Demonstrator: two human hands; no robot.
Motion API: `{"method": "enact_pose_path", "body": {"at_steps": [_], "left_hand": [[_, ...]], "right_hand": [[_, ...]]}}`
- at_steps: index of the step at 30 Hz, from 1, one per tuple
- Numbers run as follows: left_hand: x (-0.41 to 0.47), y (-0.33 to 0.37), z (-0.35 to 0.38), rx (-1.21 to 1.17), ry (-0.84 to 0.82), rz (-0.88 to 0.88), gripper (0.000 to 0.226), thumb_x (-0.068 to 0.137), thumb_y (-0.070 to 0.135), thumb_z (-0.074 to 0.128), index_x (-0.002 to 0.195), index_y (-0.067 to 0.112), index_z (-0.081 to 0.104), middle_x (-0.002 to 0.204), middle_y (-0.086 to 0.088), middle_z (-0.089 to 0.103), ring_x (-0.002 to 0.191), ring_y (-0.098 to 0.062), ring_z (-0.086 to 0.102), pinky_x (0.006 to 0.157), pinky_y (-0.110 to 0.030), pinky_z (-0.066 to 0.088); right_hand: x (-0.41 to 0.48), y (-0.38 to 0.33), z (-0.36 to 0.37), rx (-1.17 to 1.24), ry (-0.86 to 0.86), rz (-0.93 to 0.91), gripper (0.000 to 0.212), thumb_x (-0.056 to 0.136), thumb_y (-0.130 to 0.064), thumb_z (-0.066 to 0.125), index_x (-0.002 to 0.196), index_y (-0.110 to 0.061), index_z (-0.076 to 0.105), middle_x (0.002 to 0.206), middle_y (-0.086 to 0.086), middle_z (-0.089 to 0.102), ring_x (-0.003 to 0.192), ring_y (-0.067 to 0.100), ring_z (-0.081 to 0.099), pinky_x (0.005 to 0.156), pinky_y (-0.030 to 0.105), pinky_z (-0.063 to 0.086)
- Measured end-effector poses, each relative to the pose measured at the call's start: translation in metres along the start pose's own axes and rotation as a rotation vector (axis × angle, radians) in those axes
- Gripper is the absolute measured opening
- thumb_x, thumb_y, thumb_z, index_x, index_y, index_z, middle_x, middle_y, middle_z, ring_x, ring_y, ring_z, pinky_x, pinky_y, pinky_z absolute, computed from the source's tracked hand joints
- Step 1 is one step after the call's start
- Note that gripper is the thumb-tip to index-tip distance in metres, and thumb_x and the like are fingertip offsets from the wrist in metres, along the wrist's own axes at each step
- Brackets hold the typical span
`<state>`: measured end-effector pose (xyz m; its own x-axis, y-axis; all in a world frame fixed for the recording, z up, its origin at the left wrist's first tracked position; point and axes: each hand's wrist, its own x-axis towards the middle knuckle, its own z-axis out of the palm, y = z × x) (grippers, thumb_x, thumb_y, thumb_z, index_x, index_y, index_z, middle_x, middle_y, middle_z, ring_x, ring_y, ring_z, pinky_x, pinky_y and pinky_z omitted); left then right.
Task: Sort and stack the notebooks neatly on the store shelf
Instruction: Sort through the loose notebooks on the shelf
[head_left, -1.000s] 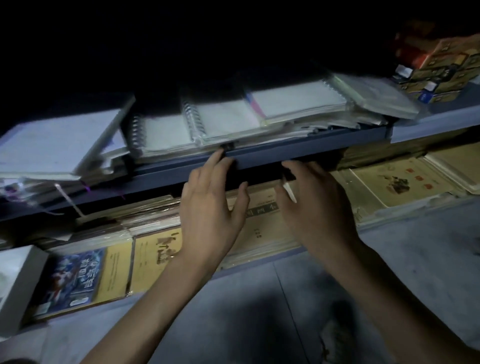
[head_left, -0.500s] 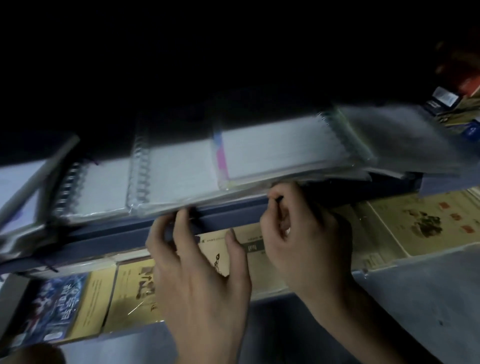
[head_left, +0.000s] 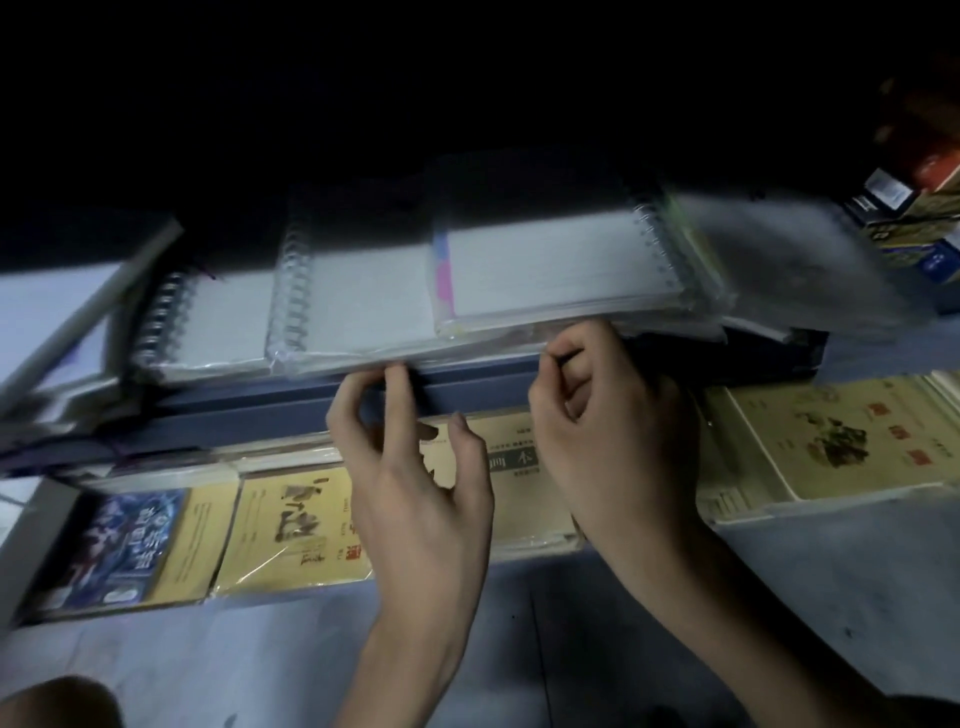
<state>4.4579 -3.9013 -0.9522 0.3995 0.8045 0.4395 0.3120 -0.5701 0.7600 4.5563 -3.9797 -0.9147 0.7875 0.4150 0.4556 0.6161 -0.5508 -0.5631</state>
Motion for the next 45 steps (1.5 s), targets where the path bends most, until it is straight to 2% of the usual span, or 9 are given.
{"method": "enact_pose_path", "body": {"at_steps": [4,7,9,14,18,26,35,40,45], "left_hand": [[0.003,-0.003,-0.006,-0.038,-0.025,-0.002,0.045,0.100,0.016,0.067,0.144,0.012,0.058,0.144,-0.008,0.043,0.086,-0.013,0.062,0.079,-0.006,0.042],[0.009,-0.007,-0.008,-0.090,-0.040,0.028,0.042,0.101,0.019,0.066,0.141,0.009,0.061,0.141,-0.006,0.046,0.089,-0.012,0.062,0.084,-0.026,0.053],[0.011,-0.008,-0.007,-0.129,-0.070,0.058,0.042,0.102,0.022,0.065,0.141,0.008,0.061,0.142,-0.006,0.048,0.096,-0.014,0.064,0.086,-0.032,0.055],[0.003,-0.004,-0.004,-0.176,-0.164,0.090,0.055,0.101,0.023,0.066,0.152,0.012,0.049,0.151,-0.003,0.039,0.094,-0.005,0.061,0.080,-0.009,0.048],[0.001,-0.014,-0.002,-0.230,-0.164,0.082,0.056,0.103,0.017,0.061,0.156,0.014,0.045,0.152,-0.002,0.037,0.091,-0.001,0.059,0.076,-0.011,0.048],[-0.002,-0.027,0.003,-0.281,-0.184,0.131,0.060,0.099,0.006,0.066,0.155,0.010,0.046,0.152,-0.009,0.038,0.086,0.022,0.051,0.067,-0.033,0.057],[-0.009,-0.015,0.005,-0.173,-0.277,0.212,0.071,0.096,0.018,0.062,0.162,0.023,0.037,0.153,0.003,0.036,0.073,-0.009,0.060,0.061,-0.039,0.056],[0.005,-0.019,-0.011,-0.074,-0.334,0.270,0.069,0.097,0.021,0.060,0.162,0.024,0.037,0.149,0.003,0.039,0.080,-0.015,0.065,0.068,-0.040,0.059],[0.010,-0.021,-0.015,0.009,-0.395,0.311,0.074,0.096,0.022,0.060,0.164,0.025,0.030,0.150,0.002,0.035,0.081,-0.024,0.067,0.071,-0.044,0.060]], "right_hand": [[-0.001,-0.010,0.000,0.030,-0.017,0.078,0.005,0.098,-0.033,0.059,0.096,-0.029,0.057,0.074,-0.010,0.066,0.062,0.007,0.061,0.051,0.024,0.047],[-0.003,-0.015,-0.001,0.050,-0.052,0.135,0.008,0.098,-0.031,0.061,0.105,-0.029,0.059,0.078,-0.011,0.067,0.065,0.002,0.061,0.052,0.015,0.036],[-0.007,-0.018,-0.001,0.103,-0.107,0.194,0.018,0.095,-0.028,0.063,0.112,-0.029,0.058,0.080,-0.012,0.067,0.072,0.005,0.063,0.058,0.021,0.043],[-0.019,-0.022,-0.001,0.215,-0.162,0.335,0.039,0.091,-0.023,0.068,0.129,-0.030,0.058,0.083,-0.016,0.068,0.084,0.006,0.066,0.072,0.019,0.049],[-0.032,-0.023,-0.004,0.238,-0.145,0.385,0.048,0.093,-0.024,0.068,0.138,-0.033,0.054,0.095,-0.014,0.071,0.090,0.007,0.067,0.085,0.035,0.055],[-0.032,-0.010,-0.002,0.169,-0.108,0.269,0.053,0.098,-0.032,0.062,0.148,-0.038,0.044,0.094,-0.013,0.070,0.086,0.004,0.066,0.075,0.027,0.052],[-0.039,0.003,0.001,-0.037,-0.275,0.367,0.087,0.098,-0.034,0.056,0.157,-0.054,-0.005,0.104,0.004,0.069,0.083,0.026,0.066,0.069,0.038,0.052],[-0.049,-0.010,-0.005,-0.003,-0.250,0.359,0.081,0.097,-0.030,0.055,0.160,-0.046,0.007,0.095,0.006,0.068,0.075,0.020,0.062,0.054,0.029,0.038],[-0.053,-0.018,-0.007,-0.029,-0.249,0.383,0.080,0.097,-0.032,0.056,0.161,-0.045,0.010,0.099,0.009,0.067,0.083,0.025,0.063,0.064,0.034,0.047]]}}
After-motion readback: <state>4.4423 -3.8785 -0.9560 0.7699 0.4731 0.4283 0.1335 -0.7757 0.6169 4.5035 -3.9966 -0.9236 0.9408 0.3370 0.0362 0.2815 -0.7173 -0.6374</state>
